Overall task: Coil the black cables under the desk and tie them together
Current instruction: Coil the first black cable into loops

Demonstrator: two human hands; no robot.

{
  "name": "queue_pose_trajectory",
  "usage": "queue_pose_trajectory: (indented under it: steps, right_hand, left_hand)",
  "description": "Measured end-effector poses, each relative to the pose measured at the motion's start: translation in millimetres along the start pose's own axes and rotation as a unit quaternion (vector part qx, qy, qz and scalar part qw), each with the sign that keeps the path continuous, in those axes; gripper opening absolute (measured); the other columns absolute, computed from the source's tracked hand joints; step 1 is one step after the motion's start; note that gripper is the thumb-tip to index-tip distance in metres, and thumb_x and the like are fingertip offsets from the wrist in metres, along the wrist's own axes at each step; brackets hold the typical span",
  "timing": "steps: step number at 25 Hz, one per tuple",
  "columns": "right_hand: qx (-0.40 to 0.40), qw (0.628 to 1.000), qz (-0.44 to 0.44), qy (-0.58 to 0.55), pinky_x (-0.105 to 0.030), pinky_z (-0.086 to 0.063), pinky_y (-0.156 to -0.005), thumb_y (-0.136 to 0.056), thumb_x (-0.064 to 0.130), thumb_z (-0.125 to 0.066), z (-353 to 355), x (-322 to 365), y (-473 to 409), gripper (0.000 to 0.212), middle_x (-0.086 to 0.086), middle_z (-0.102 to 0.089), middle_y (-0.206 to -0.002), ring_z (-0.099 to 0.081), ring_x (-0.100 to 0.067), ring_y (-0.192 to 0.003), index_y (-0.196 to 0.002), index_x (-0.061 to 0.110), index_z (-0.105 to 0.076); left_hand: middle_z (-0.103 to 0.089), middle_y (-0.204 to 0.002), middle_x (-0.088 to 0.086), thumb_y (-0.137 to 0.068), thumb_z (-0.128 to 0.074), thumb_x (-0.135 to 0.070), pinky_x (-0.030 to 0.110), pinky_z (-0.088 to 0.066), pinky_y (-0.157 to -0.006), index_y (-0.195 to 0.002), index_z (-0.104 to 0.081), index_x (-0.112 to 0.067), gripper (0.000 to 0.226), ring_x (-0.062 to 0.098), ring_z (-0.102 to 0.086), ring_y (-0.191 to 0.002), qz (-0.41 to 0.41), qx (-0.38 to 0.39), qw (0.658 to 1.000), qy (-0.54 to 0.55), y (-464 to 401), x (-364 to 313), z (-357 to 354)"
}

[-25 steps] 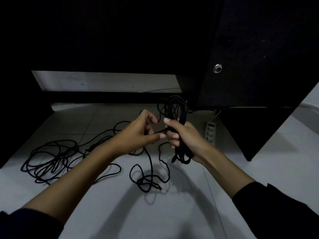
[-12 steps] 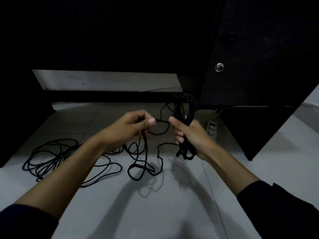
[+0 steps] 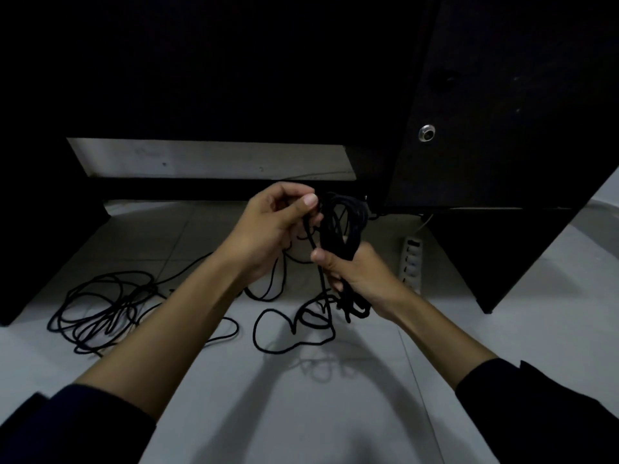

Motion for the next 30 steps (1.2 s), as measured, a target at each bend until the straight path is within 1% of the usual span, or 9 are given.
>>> queue_pose_trajectory:
  steps: [5, 9, 11, 14, 16, 19, 24, 28, 30]
  right_hand:
    - [0.010, 0.999, -0.034, -0.024, -0.024, -0.033, -0.047, -0.089, 0.021, -0.066, -9.0, -7.4, 2.2, 0.019, 0.003, -0.037, -0.052, -0.035, -0.011, -0.044, -0.083, 0.009, -0.054]
    - [-0.025, 0.994, -0.092, -0.061, -0.029, -0.033, -0.052, -0.094, 0.029, -0.059, -6.0, -15.5, 4.4, 0.031, 0.005, -0.032, -0.049, -0.034, -0.013, -0.045, -0.067, 0.018, -0.049]
    - [-0.044, 0.990, -0.110, -0.074, -0.029, -0.033, -0.052, -0.095, 0.030, -0.056, -3.6, -16.0, 4.7, 0.036, 0.004, -0.031, -0.048, -0.035, -0.013, -0.045, -0.061, 0.021, -0.051]
    - [-0.017, 0.991, -0.116, -0.064, -0.029, -0.035, -0.053, -0.097, 0.028, -0.050, -5.3, -12.4, 6.5, 0.044, 0.003, -0.034, -0.048, -0.040, -0.013, -0.044, -0.053, 0.026, -0.054]
    - [0.014, 0.992, -0.116, -0.041, -0.026, -0.041, -0.053, -0.099, 0.027, -0.045, -10.2, -8.7, 9.8, 0.041, 0.002, -0.036, -0.049, -0.044, -0.013, -0.045, -0.062, 0.025, -0.061]
    - [0.048, 0.993, -0.111, 0.004, -0.025, -0.048, -0.056, -0.101, 0.021, -0.041, -17.4, -4.6, 11.2, 0.028, 0.003, -0.038, -0.048, -0.050, -0.011, -0.047, -0.087, 0.014, -0.064]
    - [0.119, 0.988, -0.101, 0.009, -0.026, -0.046, -0.059, -0.101, 0.023, -0.041, -29.9, 1.8, 15.2, 0.035, 0.006, -0.052, -0.055, -0.055, -0.012, -0.061, -0.081, 0.036, -0.067]
    - [0.103, 0.991, -0.087, -0.013, -0.019, -0.051, -0.059, -0.097, 0.011, -0.049, -34.1, 9.1, 13.0, 0.016, 0.002, -0.066, -0.066, -0.063, -0.004, -0.060, -0.093, 0.017, -0.063]
    - [0.088, 0.994, -0.071, -0.003, -0.022, -0.053, -0.064, -0.090, 0.004, -0.057, -33.6, 7.8, 6.0, 0.010, -0.002, -0.064, -0.063, -0.063, -0.009, -0.062, -0.088, 0.009, -0.065]
  left_hand:
    - [-0.060, -0.087, 0.005, -0.091, -0.059, -0.003, 0.020, -0.055, -0.074, -0.091, -0.058, -0.006, 0.003, 0.006, -0.067, -0.078, -0.021, -0.051, 0.998, 0.027, 1.6, 5.0, -3.7]
    - [-0.064, -0.097, -0.002, -0.089, -0.066, -0.018, 0.016, -0.051, -0.076, -0.103, -0.063, -0.010, 0.016, 0.000, -0.061, -0.087, -0.093, -0.109, 0.976, -0.164, 11.2, -4.9, 5.1]
    - [-0.061, -0.109, -0.005, -0.087, -0.066, -0.033, 0.016, -0.048, -0.082, -0.116, -0.056, -0.018, 0.034, 0.001, -0.058, -0.100, -0.028, -0.112, 0.980, -0.162, 15.7, 11.6, 6.8]
    - [-0.069, -0.102, -0.003, -0.082, -0.062, -0.053, 0.029, -0.045, -0.096, -0.111, -0.062, -0.016, 0.047, 0.010, -0.063, -0.103, 0.118, 0.001, 0.983, -0.142, 21.9, 45.7, -7.7]
    - [-0.070, -0.082, 0.006, -0.083, -0.065, -0.050, 0.031, -0.050, -0.087, -0.101, -0.068, -0.009, 0.045, 0.019, -0.067, -0.083, 0.172, 0.051, 0.976, -0.120, 24.9, 54.2, -16.4]
    - [-0.061, -0.080, 0.020, -0.070, -0.077, -0.044, 0.030, -0.050, -0.052, -0.110, -0.066, 0.002, 0.061, 0.020, -0.058, -0.054, 0.235, 0.058, 0.969, -0.050, 28.9, 58.9, -29.9]
    - [-0.067, -0.084, 0.017, -0.064, -0.073, -0.045, 0.029, -0.048, -0.052, -0.121, -0.065, -0.006, 0.070, 0.016, -0.055, -0.055, 0.240, 0.100, 0.963, -0.076, 32.9, 52.7, -31.5]
    - [-0.071, -0.106, 0.014, -0.076, -0.064, -0.050, 0.028, -0.042, -0.054, -0.120, -0.068, -0.018, 0.055, 0.021, -0.064, -0.073, 0.197, 0.102, 0.966, -0.136, 26.5, 45.5, -24.4]
    - [-0.071, -0.107, 0.008, -0.089, -0.056, -0.046, 0.020, -0.037, -0.043, -0.119, -0.068, -0.021, 0.041, 0.012, -0.061, -0.062, 0.187, 0.091, 0.970, -0.124, 25.3, 41.5, -25.0]
Point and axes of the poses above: each hand's wrist, its own y-axis away from the middle knuckle, its own z-axis out of the back of the hand, x = y × z, the point moved 8 cm from there along -y, towards the middle knuckle
